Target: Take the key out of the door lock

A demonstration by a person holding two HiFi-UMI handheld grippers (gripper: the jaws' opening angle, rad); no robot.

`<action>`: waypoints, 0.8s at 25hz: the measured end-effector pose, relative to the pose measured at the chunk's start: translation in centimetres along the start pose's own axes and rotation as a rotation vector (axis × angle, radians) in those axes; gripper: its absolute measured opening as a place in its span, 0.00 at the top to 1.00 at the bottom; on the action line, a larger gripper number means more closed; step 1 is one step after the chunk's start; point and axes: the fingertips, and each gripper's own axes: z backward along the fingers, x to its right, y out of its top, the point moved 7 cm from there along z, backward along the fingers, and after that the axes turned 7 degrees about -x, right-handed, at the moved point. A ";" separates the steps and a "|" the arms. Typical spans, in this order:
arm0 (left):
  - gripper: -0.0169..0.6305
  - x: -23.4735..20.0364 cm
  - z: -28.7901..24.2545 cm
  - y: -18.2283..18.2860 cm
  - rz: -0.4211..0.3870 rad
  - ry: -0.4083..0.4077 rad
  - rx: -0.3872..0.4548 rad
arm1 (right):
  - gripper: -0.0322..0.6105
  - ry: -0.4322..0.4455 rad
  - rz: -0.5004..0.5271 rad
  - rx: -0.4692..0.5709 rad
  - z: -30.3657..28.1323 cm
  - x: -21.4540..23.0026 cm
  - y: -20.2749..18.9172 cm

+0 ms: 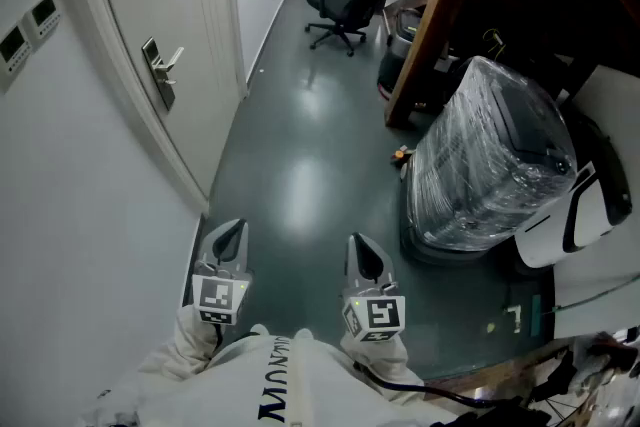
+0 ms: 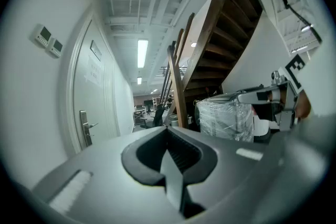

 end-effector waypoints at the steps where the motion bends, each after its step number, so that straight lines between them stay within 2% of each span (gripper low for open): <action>1: 0.97 -0.1 -0.1 0.2 -0.005 -0.008 0.006 | 0.95 -0.007 0.003 0.006 0.0 -0.1 0.2; 12: 0.97 1.5 0.0 0.7 -0.029 -0.054 0.022 | 0.95 -0.022 -0.003 0.031 1.1 -0.1 0.3; 20: 0.97 3.3 -0.5 0.7 -0.032 -0.044 0.011 | 0.95 -0.007 -0.029 0.033 2.1 1.9 -0.5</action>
